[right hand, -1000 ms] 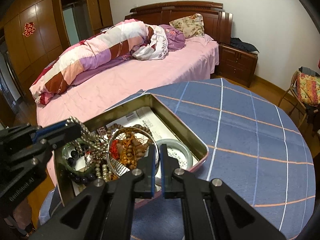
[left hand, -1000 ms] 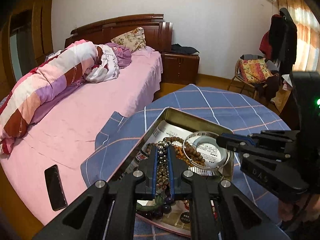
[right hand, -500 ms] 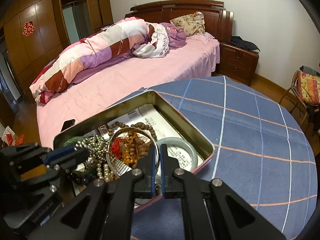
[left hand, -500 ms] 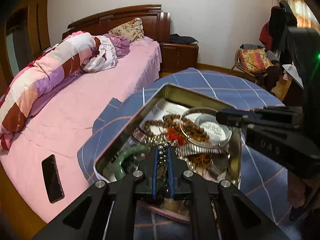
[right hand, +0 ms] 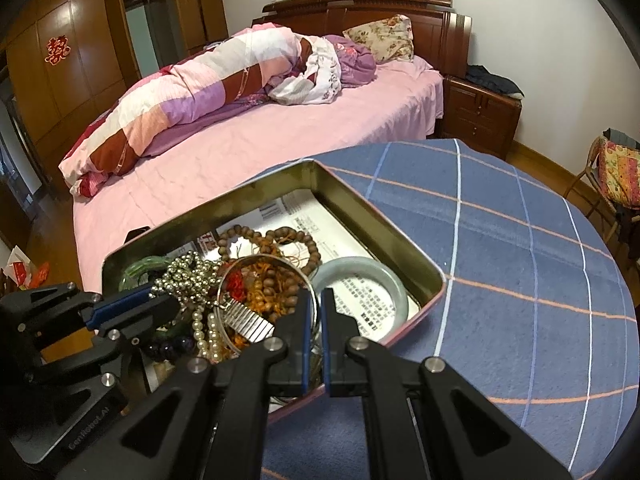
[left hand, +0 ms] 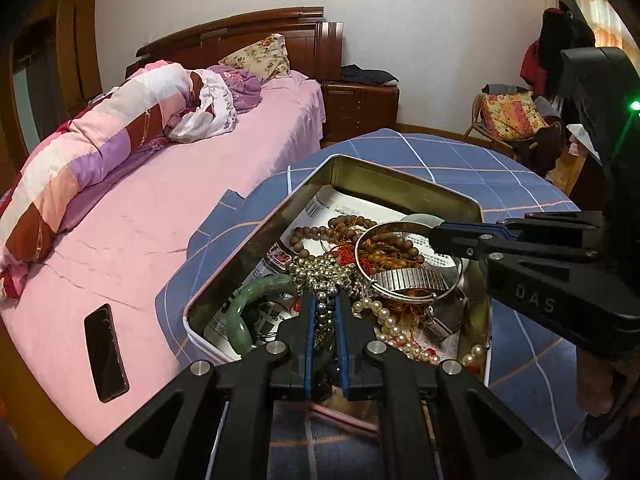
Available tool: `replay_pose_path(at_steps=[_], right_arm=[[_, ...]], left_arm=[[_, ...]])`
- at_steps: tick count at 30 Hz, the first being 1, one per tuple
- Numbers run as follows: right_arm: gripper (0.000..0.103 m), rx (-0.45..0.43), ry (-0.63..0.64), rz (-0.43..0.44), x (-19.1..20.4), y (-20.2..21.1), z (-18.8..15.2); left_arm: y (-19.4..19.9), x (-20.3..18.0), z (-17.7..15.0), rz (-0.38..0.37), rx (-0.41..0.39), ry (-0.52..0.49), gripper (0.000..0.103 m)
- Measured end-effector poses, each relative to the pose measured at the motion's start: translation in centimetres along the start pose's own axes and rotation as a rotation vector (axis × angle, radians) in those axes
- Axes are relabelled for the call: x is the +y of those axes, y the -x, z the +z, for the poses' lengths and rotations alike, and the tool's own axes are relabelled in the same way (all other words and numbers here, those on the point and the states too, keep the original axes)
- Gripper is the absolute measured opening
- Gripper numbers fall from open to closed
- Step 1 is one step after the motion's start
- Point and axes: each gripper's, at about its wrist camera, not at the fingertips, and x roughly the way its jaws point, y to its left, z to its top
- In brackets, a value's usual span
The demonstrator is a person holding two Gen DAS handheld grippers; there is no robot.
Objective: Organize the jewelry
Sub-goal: 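Carry the gold-bead bangle and dark bead strand into the tin with both tools, then open both tools over the tin and withdraw them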
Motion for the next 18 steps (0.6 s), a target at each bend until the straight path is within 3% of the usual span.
replay_pose_path(at_steps=[11, 13, 16, 17, 18], right_arm=[[0.007, 0.011, -0.006, 0.010, -0.1, -0.4, -0.2], [0.007, 0.012, -0.008, 0.015, -0.1, -0.4, -0.2], [0.011, 0.010, -0.015, 0.023, -0.2, -0.3, -0.1], [0.019, 0.008, -0.018, 0.026, -0.2, -0.2, -0.1], [0.038, 0.002, -0.024, 0.032, -0.3, 0.0, -0.1]], left_arm=[[-0.2, 0.0, 0.0, -0.005, 0.006, -0.002, 0.009], [-0.2, 0.0, 0.0, -0.016, 0.010, 0.001, 0.014], [0.1, -0.2, -0.1, -0.015, 0.004, -0.011, 0.043], [0.4, -0.3, -0.1, 0.000, -0.002, -0.011, 0.066], [0.8, -0.3, -0.2, 0.013, -0.020, -0.007, 0.075]])
